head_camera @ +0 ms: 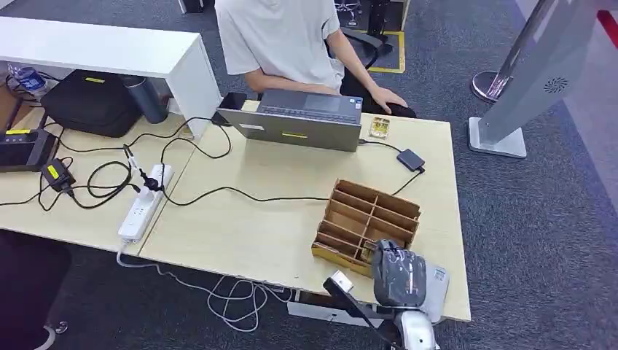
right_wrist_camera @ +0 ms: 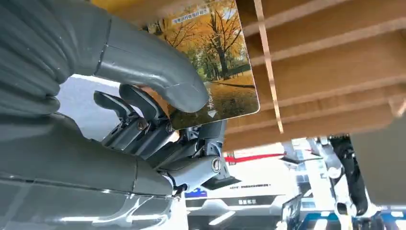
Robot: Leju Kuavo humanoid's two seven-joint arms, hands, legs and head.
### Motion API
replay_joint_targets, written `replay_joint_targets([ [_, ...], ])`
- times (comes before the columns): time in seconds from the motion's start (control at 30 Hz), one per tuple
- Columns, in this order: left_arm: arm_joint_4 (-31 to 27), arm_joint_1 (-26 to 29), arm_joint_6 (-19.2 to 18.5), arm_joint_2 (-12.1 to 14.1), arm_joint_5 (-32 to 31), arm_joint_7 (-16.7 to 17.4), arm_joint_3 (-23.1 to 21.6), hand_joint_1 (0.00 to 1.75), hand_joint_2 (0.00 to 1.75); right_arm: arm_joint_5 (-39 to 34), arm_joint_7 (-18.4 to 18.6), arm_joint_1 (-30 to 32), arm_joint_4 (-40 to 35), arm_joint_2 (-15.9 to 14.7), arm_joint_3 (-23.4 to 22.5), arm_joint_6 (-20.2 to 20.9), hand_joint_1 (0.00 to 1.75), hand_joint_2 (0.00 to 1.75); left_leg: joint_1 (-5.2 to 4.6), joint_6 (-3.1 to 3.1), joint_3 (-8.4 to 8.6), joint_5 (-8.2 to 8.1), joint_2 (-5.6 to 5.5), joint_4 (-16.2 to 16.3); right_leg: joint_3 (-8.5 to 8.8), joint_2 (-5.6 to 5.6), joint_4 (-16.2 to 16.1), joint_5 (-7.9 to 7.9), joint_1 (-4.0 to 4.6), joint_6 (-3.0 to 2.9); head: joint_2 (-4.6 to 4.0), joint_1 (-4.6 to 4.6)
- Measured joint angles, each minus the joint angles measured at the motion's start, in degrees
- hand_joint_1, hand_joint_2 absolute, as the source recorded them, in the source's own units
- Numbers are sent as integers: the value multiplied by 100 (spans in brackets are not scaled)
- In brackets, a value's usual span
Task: Pass the card to the sensor for recognition and then transmit it.
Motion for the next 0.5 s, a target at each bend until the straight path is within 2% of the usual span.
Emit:
replay_joint_targets([
  [0.5, 0, 33, -120, 66, -15, -123, 0, 0, 175, 85, 48, -204, -799, -87, -261, 265, 175, 175, 0, 0, -1, 0, 1, 0, 0, 1, 0, 0, 0, 0, 0, 0],
])
